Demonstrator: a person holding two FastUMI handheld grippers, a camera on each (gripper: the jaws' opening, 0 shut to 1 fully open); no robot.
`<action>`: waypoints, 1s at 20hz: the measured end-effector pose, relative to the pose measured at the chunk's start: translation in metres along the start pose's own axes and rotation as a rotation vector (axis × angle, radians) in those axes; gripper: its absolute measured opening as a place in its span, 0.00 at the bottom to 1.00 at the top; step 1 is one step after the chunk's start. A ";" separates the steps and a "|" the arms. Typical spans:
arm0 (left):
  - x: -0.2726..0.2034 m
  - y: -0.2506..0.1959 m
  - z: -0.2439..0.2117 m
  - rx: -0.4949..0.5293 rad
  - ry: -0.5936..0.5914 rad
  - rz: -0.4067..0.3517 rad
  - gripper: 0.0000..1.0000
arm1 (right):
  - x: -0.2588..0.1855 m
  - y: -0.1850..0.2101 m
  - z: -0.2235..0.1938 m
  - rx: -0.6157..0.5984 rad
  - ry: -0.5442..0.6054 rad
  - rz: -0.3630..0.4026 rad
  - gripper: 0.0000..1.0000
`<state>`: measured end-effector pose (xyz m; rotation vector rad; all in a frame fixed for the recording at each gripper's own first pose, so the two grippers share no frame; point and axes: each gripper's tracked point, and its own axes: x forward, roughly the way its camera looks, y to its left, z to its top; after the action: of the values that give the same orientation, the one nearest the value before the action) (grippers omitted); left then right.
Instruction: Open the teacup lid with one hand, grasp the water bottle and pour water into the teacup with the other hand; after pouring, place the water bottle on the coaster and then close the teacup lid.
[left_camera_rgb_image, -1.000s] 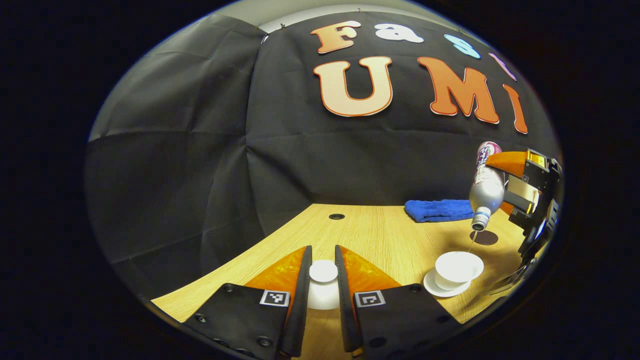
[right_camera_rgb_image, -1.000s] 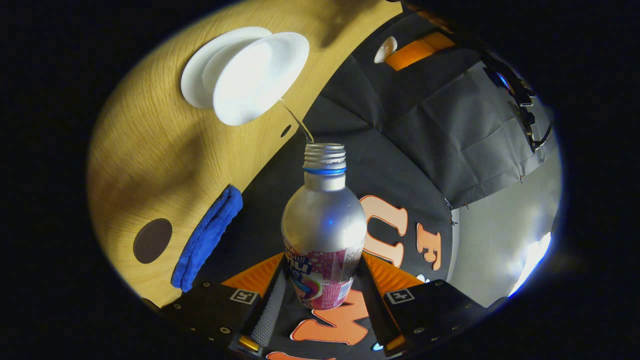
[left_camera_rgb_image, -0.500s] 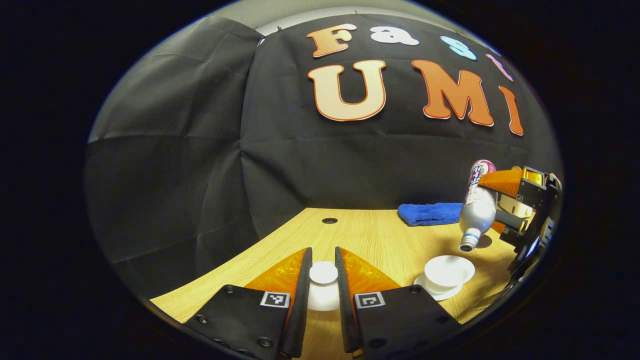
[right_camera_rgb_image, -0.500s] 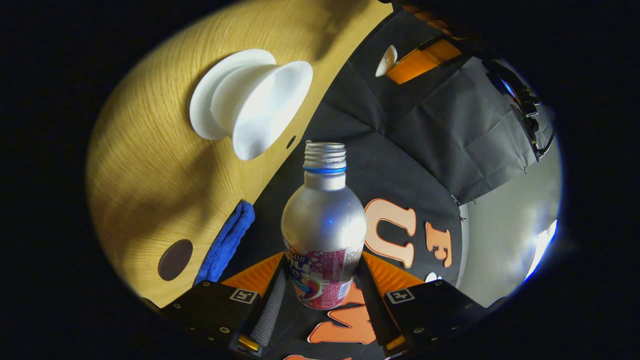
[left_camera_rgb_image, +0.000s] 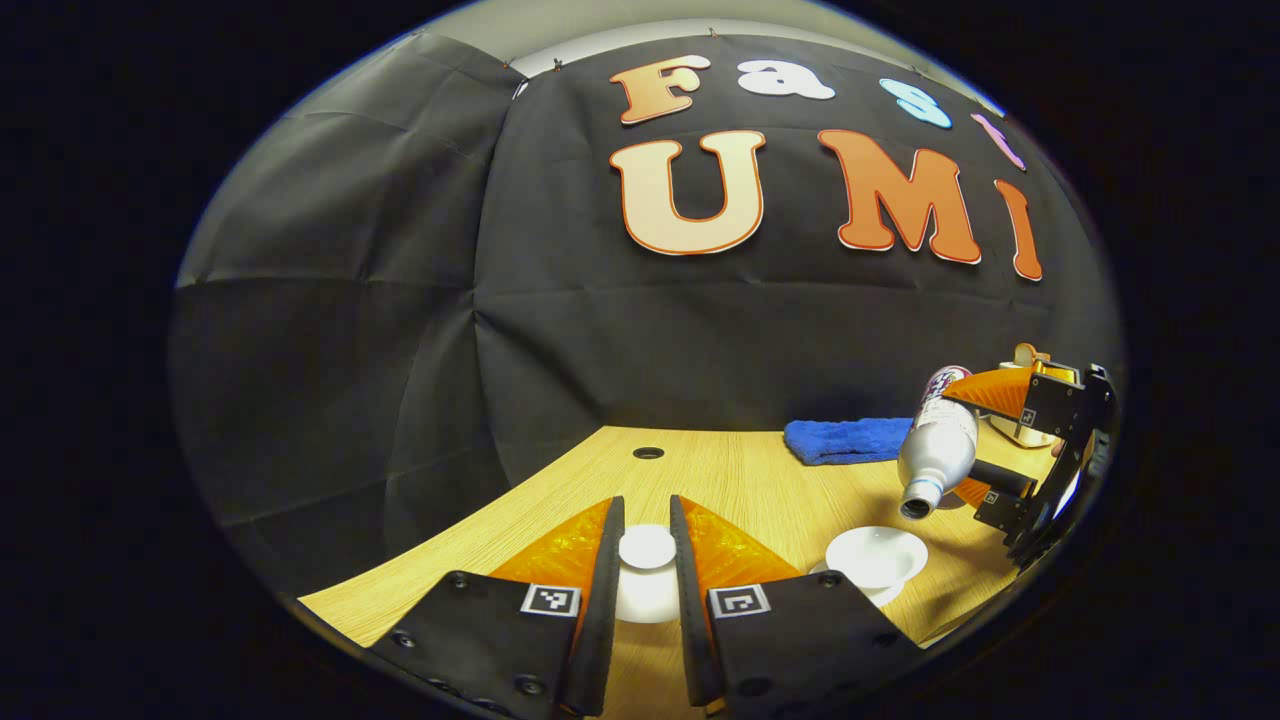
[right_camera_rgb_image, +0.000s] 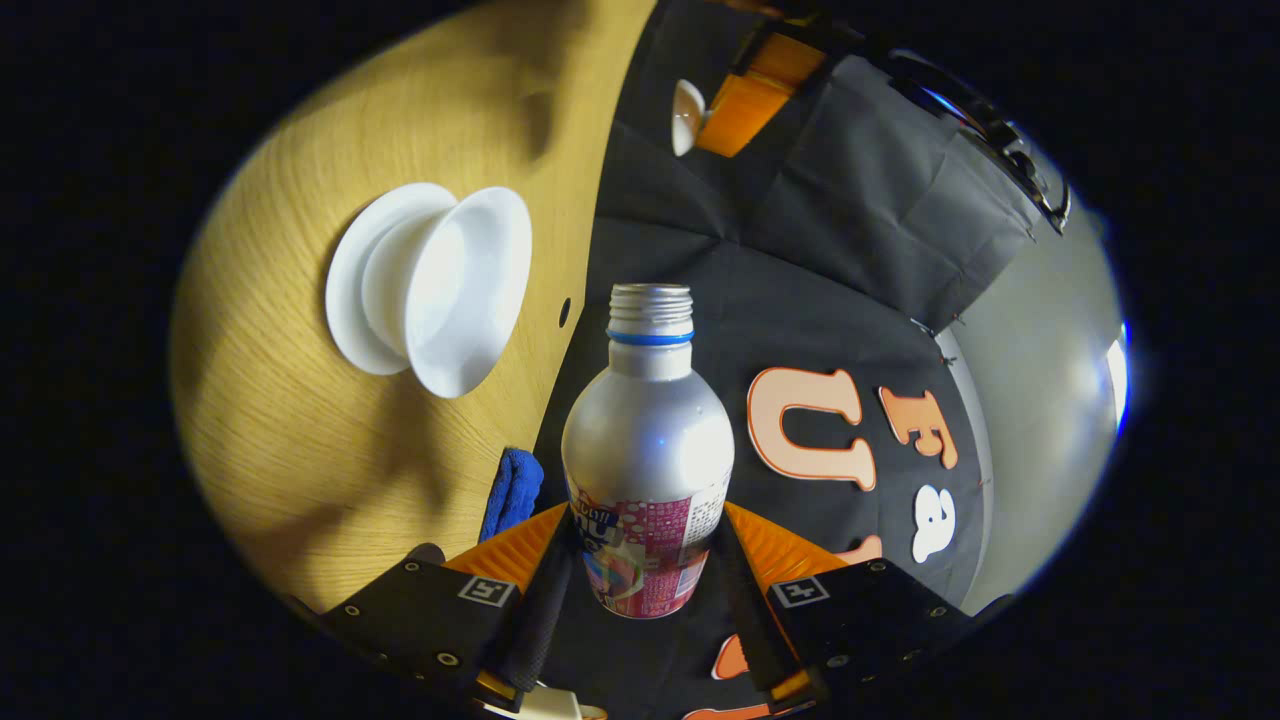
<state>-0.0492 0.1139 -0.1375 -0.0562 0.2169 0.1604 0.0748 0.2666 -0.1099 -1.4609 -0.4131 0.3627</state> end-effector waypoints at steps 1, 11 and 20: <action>0.001 -0.001 0.002 0.002 -0.002 -0.003 0.33 | -0.003 -0.003 -0.002 0.048 0.009 0.004 0.76; 0.002 -0.023 0.008 -0.001 0.004 -0.032 0.33 | 0.012 -0.006 -0.069 0.606 0.168 0.031 0.78; 0.004 -0.037 0.010 0.003 0.014 -0.043 0.33 | 0.020 0.015 -0.126 1.236 0.302 0.019 0.78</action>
<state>-0.0370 0.0790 -0.1275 -0.0595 0.2298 0.1165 0.1524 0.1673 -0.1320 -0.2911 0.1024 0.3074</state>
